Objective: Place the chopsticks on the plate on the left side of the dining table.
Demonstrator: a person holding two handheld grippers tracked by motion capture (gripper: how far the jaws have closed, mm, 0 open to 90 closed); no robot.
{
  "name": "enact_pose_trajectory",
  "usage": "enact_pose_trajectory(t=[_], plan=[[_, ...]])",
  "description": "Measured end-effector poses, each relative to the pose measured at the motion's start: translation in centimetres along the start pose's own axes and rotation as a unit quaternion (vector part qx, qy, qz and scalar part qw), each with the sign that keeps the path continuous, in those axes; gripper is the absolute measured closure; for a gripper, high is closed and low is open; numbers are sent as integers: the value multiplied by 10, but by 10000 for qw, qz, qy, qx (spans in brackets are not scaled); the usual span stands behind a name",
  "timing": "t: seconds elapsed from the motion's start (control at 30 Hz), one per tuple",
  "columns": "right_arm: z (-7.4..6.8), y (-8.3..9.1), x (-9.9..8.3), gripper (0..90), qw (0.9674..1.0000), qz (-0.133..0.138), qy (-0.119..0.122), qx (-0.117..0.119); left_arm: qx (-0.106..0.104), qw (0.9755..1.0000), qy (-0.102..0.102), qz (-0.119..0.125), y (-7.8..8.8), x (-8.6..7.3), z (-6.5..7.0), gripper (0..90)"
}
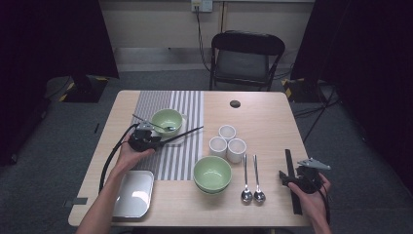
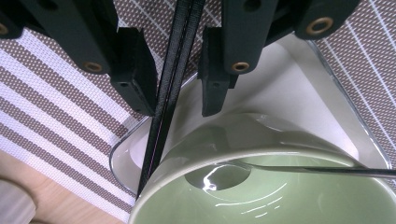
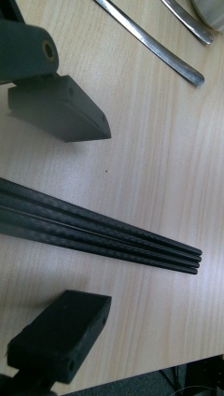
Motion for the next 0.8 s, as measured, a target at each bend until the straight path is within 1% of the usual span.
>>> enact_pose_trajectory(t=[0.03, 0.07, 0.1, 0.13, 0.17, 0.2, 0.27, 0.3, 0.33, 0.37, 0.4, 0.43, 0.47, 0.5, 0.53, 0.57, 0.6, 0.63, 0.67, 0.7, 0.73, 0.8], plan=[[0, 0, 0, 160, 10000, -1, 6, 11, -18, 10000, 15, 64, -1, 0, 1, 666], [0, 0, 0, 160, 10000, -1, 8, 8, 14, 10000, 24, 65, -1, 0, 0, 665], [0, 0, 0, 159, 10000, -1, 3, 4, 36, 10000, -13, -4, 1, -1, -1, 652], [0, 0, 0, 159, 10000, 0, 5, 5, 35, 10000, -30, -16, 2, -2, -2, 650], [0, 0, 0, 159, 10000, 0, 6, 5, 39, 10000, 31, 58, 1, -2, -1, 654], [0, 0, 0, 159, 10000, -1, 6, 4, 80, 10000, -12, 23, 3, -2, -2, 676], [0, 0, 0, 159, 10000, 2, 10, 8, 87, 10000, 9, 25, 5, -3, -3, 700], [0, 0, 0, 159, 10000, 3, 10, 8, 95, 9999, -72, 20, 7, -3, -5, 704], [0, 0, 0, 159, 10000, 3, 10, 7, 78, 10000, -45, 14, 8, -4, -5, 712], [0, 0, 0, 159, 10000, 2, 9, 8, 105, 9999, -61, 9, 9, -4, -6, 719], [0, 0, 0, 159, 10000, 2, 9, 7, 97, 9999, 16, 51, 9, -5, -6, 719], [0, 0, 0, 159, 10000, 3, 10, 7, 122, 9999, -102, 10, 12, -5, -8, 722], [0, 0, 0, 159, 10000, 2, 9, 8, 104, 9999, 2, 94, 11, -6, -8, 726], [0, 0, 0, 159, 10000, 2, 10, 7, 79, 9999, -7, 87, 12, -7, -9, 724], [0, 0, 0, 159, 10000, 2, 10, 7, 97, 9999, -18, 70, 14, -8, -10, 723], [0, 0, 0, 159, 10000, 2, 9, 6, 97, 9998, 73, 150, 13, -8, -9, 725], [0, 0, 0, 159, 10000, 2, 10, 7, 77, 9999, 14, 95, 15, -9, -10, 726], [0, 0, 0, 159, 10000, 1, 9, 7, 93, 9998, 63, 144, 15, -8, -10, 726], [0, 0, 0, 159, 10000, 3, 11, 8, 112, 9999, 7, 96, 16, -9, -11, 727], [0, 0, 0, 159, 10000, 2, 10, 7, 114, 9999, 15, 97, 16, -9, -11, 727], [0, 0, 0, 159, 10000, 3, 10, 8, 134, 9999, -23, 80, 17, -9, -12, 726], [0, 0, 0, 159, 10000, 3, 10, 8, 129, 9998, 50, 153, 17, -9, -12, 726]])
Point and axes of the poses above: each handheld gripper's, and its own axes: y roughly backward along the jaws, x roughly out of its top, z roughly to its right, the point moved 8 cm from there along -y, roughly forward along the jaws, and after that the axes turned 12 degrees about -x, right-handed, at the moved point
